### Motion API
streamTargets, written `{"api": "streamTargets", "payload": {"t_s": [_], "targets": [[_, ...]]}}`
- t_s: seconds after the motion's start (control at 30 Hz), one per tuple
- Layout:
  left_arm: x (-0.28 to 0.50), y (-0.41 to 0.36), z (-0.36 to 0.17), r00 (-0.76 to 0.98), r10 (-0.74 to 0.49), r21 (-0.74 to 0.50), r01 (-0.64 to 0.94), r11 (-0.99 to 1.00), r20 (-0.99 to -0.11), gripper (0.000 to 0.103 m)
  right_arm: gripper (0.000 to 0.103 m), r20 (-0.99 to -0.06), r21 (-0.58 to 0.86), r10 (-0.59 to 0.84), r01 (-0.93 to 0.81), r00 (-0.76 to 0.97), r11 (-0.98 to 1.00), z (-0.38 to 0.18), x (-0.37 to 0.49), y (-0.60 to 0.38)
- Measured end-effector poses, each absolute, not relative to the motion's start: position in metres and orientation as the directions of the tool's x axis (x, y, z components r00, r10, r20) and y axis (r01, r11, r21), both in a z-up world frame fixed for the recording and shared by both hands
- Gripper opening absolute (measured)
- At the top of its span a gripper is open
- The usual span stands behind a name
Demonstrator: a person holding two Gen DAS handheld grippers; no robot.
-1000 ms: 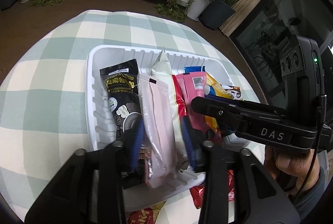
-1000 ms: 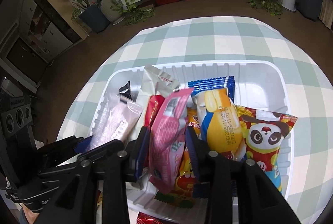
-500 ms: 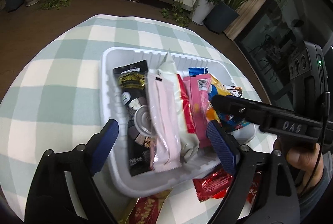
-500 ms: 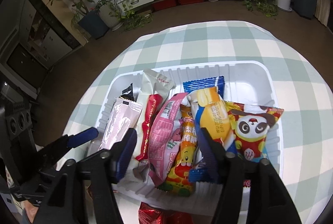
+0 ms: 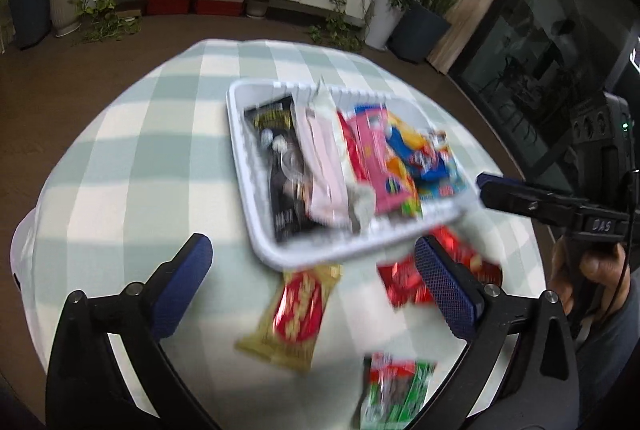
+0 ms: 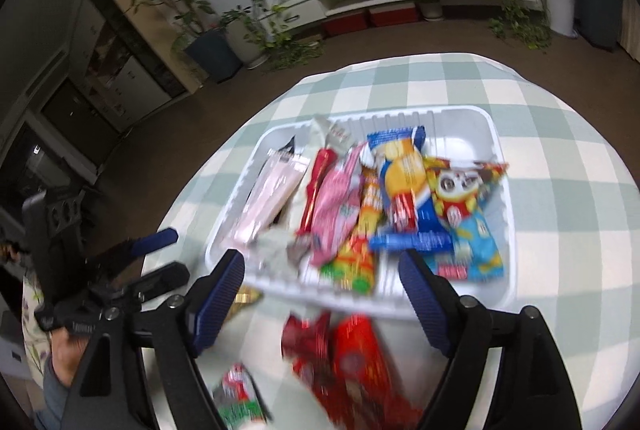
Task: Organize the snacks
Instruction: 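Withdraw both tools from the tray toward the remaining snacks, then grasp the gold-red wafer packet with the left tool while the right tool grasps the red Maltesers bag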
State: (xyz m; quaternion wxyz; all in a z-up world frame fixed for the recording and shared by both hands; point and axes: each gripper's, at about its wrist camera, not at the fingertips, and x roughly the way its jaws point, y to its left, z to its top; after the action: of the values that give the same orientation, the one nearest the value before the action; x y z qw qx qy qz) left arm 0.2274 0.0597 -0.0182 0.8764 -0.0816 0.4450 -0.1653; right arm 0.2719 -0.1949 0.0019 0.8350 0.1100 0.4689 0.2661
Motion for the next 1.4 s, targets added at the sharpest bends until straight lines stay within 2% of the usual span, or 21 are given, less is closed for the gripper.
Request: {"api": "streamTargets", "payload": {"t_s": [0.33,0.5,0.73,1.07,1.27,1.4], "targets": [[0.168,0.042,-0.063,0.426,-0.316,-0.188,0.316,0.93,-0.848,0.102,0.082,-0.749,0.33,0.498,-0.406,0.438,0.852,-0.013,0.191,-0.208],[0.162,0.047,-0.069,0.424,-0.283,-0.158,0.307,0.939,-0.86,0.102,0.082,-0.767,0.287,0.477,-0.435,0.429,0.853,-0.024,0.164,-0.205],[0.185,0.051,-0.063,0.424,-0.236,-0.106,0.306,0.946,-0.874,0.102,0.082,-0.767,0.278,0.478,-0.45,0.429,0.849,-0.031,0.141,-0.201],[0.226,0.042,-0.071,0.367,-0.172,-0.038,0.344,0.938,-0.914,0.101,0.082,-0.799,0.22,0.437,-0.475,0.414,0.852,-0.027,0.16,-0.196],[0.239,0.035,-0.074,0.345,-0.129,0.003,0.358,0.934,-0.93,0.094,0.082,-0.827,0.169,0.405,-0.514,0.391,0.841,-0.029,0.176,-0.186],[0.246,0.032,-0.076,0.34,-0.093,0.035,0.353,0.935,-0.936,0.082,0.082,-0.847,0.146,0.379,-0.524,0.372,0.839,-0.032,0.187,-0.182]]}}
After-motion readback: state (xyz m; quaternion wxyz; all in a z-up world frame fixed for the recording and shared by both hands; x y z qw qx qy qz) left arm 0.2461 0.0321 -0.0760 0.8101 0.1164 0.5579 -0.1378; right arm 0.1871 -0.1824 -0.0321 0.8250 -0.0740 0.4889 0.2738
